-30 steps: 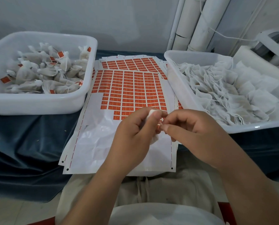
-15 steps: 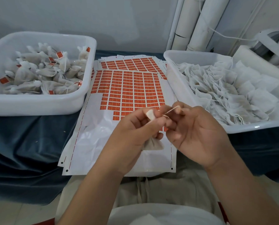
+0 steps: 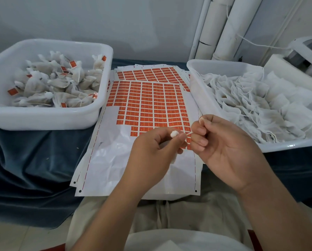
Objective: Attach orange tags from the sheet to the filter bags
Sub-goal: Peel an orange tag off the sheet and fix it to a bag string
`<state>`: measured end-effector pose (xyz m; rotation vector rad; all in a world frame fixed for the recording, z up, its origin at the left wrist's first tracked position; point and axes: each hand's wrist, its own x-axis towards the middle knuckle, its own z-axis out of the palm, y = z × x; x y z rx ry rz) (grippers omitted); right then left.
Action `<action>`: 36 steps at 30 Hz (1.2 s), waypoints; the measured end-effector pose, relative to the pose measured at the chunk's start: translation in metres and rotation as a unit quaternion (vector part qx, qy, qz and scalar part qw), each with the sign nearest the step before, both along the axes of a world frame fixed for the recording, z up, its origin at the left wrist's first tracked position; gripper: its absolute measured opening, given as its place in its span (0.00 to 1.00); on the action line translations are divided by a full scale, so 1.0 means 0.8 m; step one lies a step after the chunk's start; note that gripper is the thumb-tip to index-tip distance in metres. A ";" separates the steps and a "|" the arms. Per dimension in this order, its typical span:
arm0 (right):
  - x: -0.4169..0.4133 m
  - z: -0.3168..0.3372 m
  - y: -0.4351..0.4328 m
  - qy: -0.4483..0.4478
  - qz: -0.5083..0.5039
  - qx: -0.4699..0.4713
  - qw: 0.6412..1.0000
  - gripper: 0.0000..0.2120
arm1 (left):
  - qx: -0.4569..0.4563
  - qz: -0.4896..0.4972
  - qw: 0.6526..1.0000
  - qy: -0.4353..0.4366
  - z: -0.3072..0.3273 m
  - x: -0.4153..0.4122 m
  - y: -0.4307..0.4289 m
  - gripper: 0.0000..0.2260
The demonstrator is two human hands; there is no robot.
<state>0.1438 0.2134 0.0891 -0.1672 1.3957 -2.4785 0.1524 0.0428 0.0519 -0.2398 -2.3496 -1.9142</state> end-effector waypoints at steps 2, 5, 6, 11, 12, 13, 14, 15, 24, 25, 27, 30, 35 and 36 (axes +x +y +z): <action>0.000 0.000 0.001 -0.003 0.006 -0.010 1.000 0.08 | -0.019 -0.018 1.000 0.001 0.002 0.000 -0.003 0.07; -0.002 0.000 0.003 -0.004 0.022 -0.001 1.000 0.07 | 0.003 -0.053 0.998 -0.031 0.005 -0.001 -0.006 0.09; -0.003 0.000 0.004 -0.003 0.021 0.018 1.000 0.08 | 0.005 -0.055 0.998 -0.034 0.005 -0.002 -0.007 0.09; -0.006 -0.006 0.006 -0.011 0.001 0.082 0.997 0.14 | -0.005 -0.054 0.998 -0.021 0.002 -0.005 -0.010 0.08; -0.006 -0.008 0.003 -0.015 0.005 0.057 0.998 0.13 | 0.000 -0.056 0.998 -0.016 0.002 -0.004 -0.010 0.08; -0.006 -0.009 0.001 -0.012 0.006 0.039 0.999 0.13 | 0.008 -0.058 0.998 -0.009 0.002 -0.003 -0.009 0.08; -0.006 -0.010 0.000 -0.002 0.002 0.038 0.999 0.12 | 0.016 -0.058 0.998 -0.001 0.002 -0.002 -0.009 0.07; -0.006 -0.011 -0.001 0.011 -0.004 0.058 0.998 0.12 | 0.020 -0.060 0.998 0.008 0.002 -0.002 -0.010 0.07; 0.012 -0.003 0.010 0.229 0.043 0.632 0.739 0.19 | -0.215 -0.138 0.961 0.107 0.003 0.004 -0.017 0.11; 0.013 -0.001 0.013 0.235 0.050 0.648 0.723 0.20 | -0.219 -0.137 0.960 0.107 0.001 0.004 -0.016 0.07; 0.013 0.002 0.019 0.239 0.042 0.645 0.725 0.21 | -0.200 -0.129 0.966 0.099 -0.002 0.005 -0.014 0.01; 0.011 0.008 0.027 0.216 0.067 0.636 0.738 0.26 | -0.150 -0.136 0.976 0.079 -0.002 0.005 -0.012 0.02; 0.006 0.002 0.031 0.219 0.089 0.623 0.746 0.32 | -0.047 -0.201 0.978 0.014 -0.004 0.003 -0.009 0.10; 0.005 0.001 0.031 0.222 0.045 0.605 0.763 0.34 | -0.027 -0.187 0.982 -0.009 -0.007 -0.001 -0.011 0.13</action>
